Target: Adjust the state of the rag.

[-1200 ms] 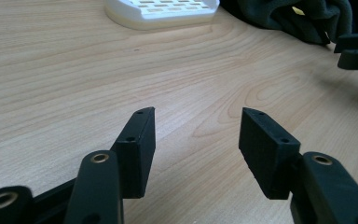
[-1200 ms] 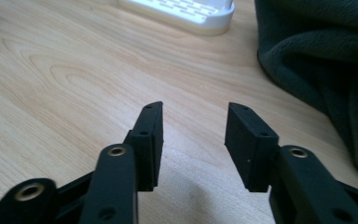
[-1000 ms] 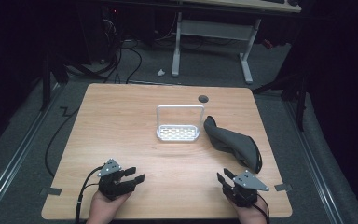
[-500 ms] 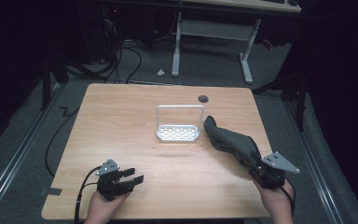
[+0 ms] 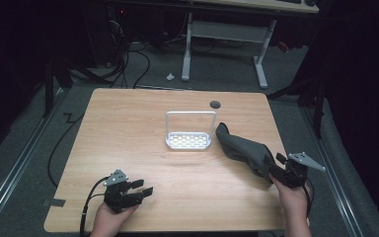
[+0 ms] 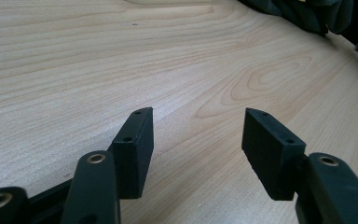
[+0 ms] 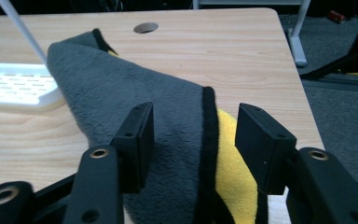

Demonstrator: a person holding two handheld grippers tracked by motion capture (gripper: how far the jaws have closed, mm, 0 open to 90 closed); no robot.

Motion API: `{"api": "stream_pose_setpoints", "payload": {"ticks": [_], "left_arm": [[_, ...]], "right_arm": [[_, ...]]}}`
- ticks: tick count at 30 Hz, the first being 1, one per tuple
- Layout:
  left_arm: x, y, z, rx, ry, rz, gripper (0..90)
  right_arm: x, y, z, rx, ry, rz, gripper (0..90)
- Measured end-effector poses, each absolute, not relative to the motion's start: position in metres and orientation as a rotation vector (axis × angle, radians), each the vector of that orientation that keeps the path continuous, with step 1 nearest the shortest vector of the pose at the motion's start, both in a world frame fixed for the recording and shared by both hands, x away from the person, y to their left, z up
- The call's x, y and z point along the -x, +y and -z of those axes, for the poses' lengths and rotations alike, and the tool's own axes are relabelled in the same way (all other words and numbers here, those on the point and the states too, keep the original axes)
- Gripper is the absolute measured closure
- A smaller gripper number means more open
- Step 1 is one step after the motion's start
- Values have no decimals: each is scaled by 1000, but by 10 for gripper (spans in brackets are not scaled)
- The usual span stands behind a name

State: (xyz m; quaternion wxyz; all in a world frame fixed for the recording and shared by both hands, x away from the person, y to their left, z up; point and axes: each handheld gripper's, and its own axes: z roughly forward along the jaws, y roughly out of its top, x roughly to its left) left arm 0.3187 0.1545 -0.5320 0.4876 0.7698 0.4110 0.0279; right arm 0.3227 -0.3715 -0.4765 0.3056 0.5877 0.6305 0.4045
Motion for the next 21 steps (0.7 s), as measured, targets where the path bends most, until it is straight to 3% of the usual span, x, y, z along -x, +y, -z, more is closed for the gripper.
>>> {"api": "stream_pose_setpoints", "payload": {"ticks": [5,9,10,11,14,21], "left_arm": [[-317,153,530,-1870,998,-79,439],[-314,150,526,-1866,981,-75,436],[-312,149,525,-1868,971,-76,436],[-310,146,523,-1879,951,-81,434],[-308,144,522,-1884,939,-81,433],[-308,141,522,-1896,927,-79,432]], "right_arm": [[-324,-371,486,-1568,1699,-1088,482],[-322,-367,496,-1548,1797,-1078,645],[-322,-367,496,-1548,1797,-1078,645],[-320,-364,498,-1534,1827,-1061,740],[-315,-358,499,-1506,1863,-1043,803],[-312,-338,507,-1458,1970,-957,831]]}}
